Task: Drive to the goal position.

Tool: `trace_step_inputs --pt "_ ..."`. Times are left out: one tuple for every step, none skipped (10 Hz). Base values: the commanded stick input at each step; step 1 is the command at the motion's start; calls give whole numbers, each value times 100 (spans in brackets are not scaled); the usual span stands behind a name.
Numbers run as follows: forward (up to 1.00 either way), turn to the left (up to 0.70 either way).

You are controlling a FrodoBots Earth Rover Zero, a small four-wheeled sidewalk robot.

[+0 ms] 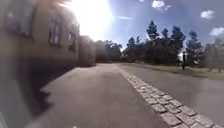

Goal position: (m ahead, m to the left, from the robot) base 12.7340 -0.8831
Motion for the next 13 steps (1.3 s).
trace_step_inputs --pt "85 0" --pt "85 0" --pt "85 0" --pt "85 0" --pt "85 0" --pt "85 0" --pt "85 0" --pt "85 0" --pt "85 0" --pt "85 0" --pt "85 0" --pt "85 0" --pt "85 0"
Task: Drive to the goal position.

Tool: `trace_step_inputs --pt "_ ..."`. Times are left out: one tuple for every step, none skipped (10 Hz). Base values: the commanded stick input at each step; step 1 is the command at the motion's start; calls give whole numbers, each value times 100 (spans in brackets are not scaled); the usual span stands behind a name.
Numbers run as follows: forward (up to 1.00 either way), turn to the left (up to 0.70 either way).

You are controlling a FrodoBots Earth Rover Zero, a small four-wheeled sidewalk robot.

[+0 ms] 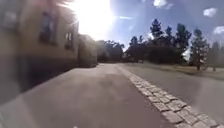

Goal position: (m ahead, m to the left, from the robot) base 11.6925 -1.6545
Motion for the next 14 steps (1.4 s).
trace_step_inputs --pt "85 0" --pt "85 0" --pt "85 0" --pt "85 0" --pt "85 0" --pt "85 0" --pt "85 0" --pt "85 0" --pt "85 -16" --pt "85 -34" --pt "85 -34" --pt "85 -30" --pt "85 0" --pt "85 0"
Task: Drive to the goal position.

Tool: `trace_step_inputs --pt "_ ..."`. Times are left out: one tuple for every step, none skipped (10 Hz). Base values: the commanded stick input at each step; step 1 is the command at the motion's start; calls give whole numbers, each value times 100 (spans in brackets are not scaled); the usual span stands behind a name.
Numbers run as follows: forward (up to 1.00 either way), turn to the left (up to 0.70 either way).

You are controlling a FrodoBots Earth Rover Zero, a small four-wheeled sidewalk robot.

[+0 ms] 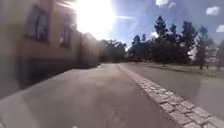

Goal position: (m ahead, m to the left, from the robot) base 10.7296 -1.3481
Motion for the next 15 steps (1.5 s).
trace_step_inputs --pt "85 0" --pt "85 0" --pt "85 0" --pt "85 0" --pt "85 0" --pt "85 0" --pt "85 0" --pt "85 0" --pt "85 0" --pt "85 0" --pt "85 0" --pt "85 0" --pt "85 0" --pt "85 0" --pt "85 0"
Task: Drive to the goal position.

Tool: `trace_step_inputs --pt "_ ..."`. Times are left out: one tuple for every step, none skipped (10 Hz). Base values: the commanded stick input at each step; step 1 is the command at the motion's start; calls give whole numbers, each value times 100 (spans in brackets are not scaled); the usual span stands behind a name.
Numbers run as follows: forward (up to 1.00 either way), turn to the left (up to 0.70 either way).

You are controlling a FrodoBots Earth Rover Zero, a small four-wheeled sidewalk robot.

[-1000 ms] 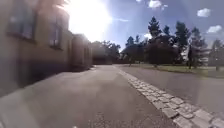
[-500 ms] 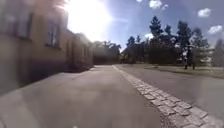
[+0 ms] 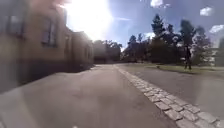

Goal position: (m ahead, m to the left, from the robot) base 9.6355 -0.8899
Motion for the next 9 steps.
trace_step_inputs --pt "85 0" --pt "85 0" --pt "85 0" --pt "85 0" --pt "85 0" --pt "85 0" --pt "85 0" --pt "85 0" --pt "85 0"
